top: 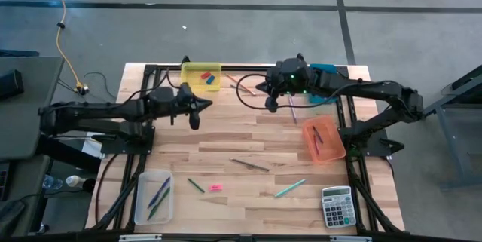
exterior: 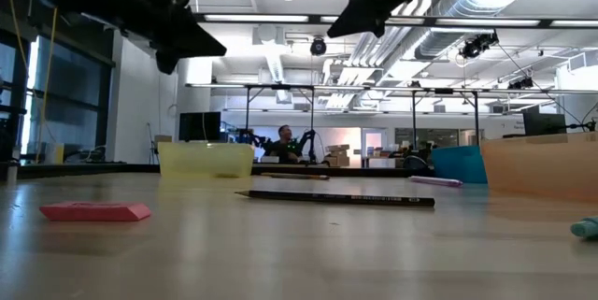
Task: Sort crayons/erasers/pens/pencils in bins
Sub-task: Put the black pencil into the blue bin
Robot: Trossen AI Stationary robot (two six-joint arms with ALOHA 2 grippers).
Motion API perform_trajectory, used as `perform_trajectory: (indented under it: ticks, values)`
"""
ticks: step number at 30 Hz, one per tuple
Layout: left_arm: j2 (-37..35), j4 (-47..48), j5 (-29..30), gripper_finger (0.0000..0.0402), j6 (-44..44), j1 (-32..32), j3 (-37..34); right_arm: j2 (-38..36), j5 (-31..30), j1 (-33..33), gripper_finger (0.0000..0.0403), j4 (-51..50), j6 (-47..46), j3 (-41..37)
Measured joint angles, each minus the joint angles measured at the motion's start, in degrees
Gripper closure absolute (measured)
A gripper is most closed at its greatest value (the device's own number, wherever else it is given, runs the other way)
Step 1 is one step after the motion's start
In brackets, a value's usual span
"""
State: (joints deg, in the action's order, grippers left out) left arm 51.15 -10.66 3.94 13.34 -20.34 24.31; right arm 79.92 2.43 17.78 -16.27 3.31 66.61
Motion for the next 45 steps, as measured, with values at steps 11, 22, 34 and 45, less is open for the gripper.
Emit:
perform_trajectory:
  ticks: [11,22,34,45]
  values:
    - [0.0,-13.2,-0.5,0.0402,7.2,4.7,-7.6,0.0,-0.7,-0.1,0.0403,2.4,-5.7,0.0]
    - [0.0,-3.9,-10.9,0.0402,3.5,8.8,-7.6,0.0,-14.1,-16.8,0.0403,-2.4,-25.3,0.8]
    - [0.1,6.9,-4.9,0.0402,7.7,23.7,-6.7,1.7,-21.2,-36.3,0.0403,-13.4,-41.4,0.8]
    - [3.3,16.1,8.8,0.0401,20.9,36.2,-3.1,9.4,-18.7,-41.1,0.0398,-15.4,-49.8,0.8]
